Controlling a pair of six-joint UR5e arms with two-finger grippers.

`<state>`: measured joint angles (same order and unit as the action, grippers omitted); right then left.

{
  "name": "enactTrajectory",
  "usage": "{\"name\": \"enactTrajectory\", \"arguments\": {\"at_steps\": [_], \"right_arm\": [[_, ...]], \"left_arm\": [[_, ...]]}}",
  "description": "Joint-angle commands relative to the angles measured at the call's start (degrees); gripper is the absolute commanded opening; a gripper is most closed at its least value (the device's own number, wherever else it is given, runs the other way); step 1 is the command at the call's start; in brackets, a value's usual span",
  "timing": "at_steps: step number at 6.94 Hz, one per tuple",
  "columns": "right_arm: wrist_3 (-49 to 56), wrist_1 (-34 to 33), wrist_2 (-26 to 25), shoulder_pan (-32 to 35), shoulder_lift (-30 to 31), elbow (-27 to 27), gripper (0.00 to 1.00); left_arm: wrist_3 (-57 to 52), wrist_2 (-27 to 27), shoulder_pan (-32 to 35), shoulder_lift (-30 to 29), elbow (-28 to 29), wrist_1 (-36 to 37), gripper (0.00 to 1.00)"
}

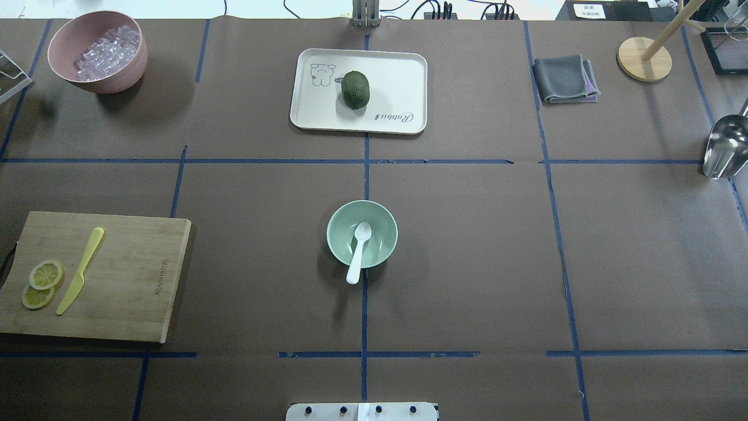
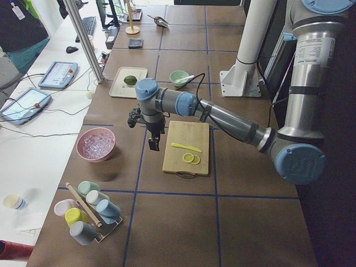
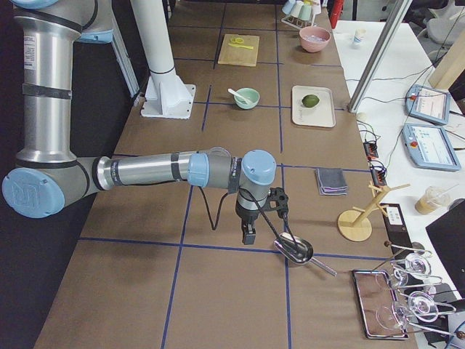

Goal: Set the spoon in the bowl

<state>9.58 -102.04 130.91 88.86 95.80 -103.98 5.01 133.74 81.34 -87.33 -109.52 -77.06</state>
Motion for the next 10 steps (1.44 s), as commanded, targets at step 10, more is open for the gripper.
{"name": "enactTrajectory", "arguments": {"at_steps": [10], "right_arm": [[0.0, 0.0, 0.1, 0.0, 0.0, 0.2, 1.00]], "left_arm": [[-16.2, -0.5, 8.6, 5.5, 1.5, 0.0, 1.00]]}}
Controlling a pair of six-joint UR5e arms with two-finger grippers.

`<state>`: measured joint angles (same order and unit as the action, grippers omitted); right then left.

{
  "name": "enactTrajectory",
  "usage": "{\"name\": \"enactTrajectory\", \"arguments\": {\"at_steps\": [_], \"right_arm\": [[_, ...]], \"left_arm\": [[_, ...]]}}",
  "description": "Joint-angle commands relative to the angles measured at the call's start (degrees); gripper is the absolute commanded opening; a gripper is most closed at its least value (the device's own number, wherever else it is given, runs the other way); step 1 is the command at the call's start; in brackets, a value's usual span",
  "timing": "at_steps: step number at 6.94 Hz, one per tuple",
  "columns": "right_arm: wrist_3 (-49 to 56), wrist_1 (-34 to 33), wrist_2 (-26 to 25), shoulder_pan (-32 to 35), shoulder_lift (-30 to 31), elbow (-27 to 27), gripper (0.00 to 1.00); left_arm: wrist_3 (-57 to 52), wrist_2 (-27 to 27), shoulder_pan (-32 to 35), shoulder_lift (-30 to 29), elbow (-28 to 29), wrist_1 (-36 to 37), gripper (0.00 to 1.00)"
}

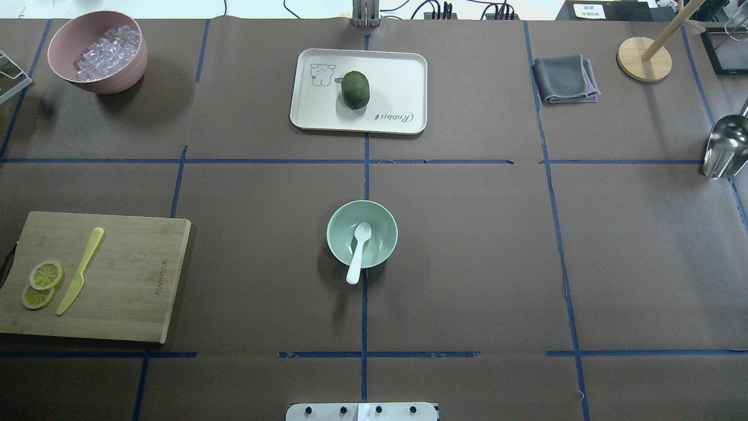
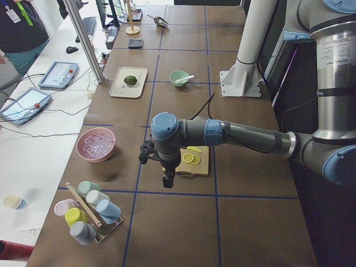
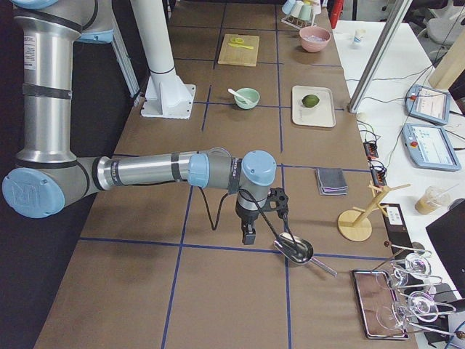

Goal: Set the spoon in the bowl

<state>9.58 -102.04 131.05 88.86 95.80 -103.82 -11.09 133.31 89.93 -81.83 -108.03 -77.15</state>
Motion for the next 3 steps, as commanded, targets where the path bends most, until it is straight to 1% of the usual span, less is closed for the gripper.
{"name": "enactTrajectory", "arguments": {"at_steps": [1, 3], "right_arm": [[0.0, 0.0, 0.0, 0.0, 0.0, 0.0, 1.00], [0.0, 0.0, 0.0, 0.0, -0.1, 0.1, 1.00]], "left_arm": [[-0.1, -0.1, 0.0, 0.0, 0.0, 0.2, 1.00], [-0.1, -0.1, 0.0, 0.0, 0.5, 0.3, 1.00]]}}
